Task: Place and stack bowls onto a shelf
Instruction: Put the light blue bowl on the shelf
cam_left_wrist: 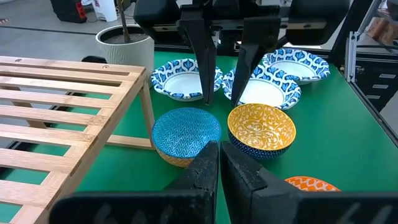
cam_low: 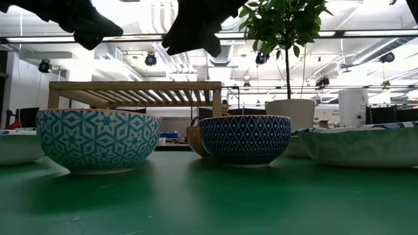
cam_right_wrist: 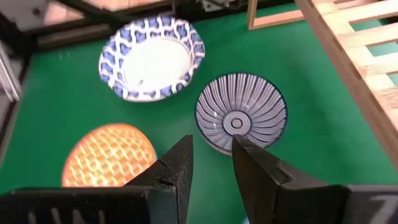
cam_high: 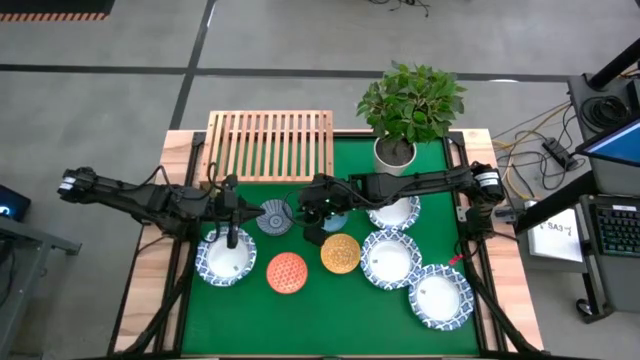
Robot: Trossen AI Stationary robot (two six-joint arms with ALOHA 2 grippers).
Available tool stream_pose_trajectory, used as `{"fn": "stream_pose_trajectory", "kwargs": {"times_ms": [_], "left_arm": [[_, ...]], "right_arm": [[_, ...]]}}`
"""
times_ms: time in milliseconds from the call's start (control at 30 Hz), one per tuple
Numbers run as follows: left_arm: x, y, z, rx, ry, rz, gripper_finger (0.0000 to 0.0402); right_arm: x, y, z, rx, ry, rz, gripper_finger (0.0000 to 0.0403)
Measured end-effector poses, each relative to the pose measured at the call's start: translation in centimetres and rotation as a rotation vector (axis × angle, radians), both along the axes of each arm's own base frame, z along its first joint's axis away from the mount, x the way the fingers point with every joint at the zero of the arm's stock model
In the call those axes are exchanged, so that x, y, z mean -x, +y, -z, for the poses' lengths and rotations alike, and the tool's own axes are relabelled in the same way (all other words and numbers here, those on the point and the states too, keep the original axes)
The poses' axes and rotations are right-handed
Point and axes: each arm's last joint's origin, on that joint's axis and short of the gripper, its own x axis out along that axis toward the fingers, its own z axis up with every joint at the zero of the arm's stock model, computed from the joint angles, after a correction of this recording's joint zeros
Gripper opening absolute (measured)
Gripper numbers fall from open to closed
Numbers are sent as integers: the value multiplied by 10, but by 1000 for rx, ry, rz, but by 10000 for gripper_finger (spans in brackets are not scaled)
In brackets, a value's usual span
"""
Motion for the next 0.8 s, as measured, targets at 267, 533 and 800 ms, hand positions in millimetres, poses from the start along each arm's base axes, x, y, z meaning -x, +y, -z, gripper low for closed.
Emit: {"fn": "stream_pose_trajectory", "kwargs": {"times_ms": [267, 533, 800], "left_arm": [[0, 0, -1, 1, -5, 1, 0], [0, 0, -3, 6, -24, 0, 0], [0, 0, -2, 2, -23, 1, 0]], "right_arm": [[-2, 0, -3, -7, -38, 7, 100], [-4, 6, -5, 0, -77, -25, 100], [0, 51, -2, 213, -53, -149, 100]]}}
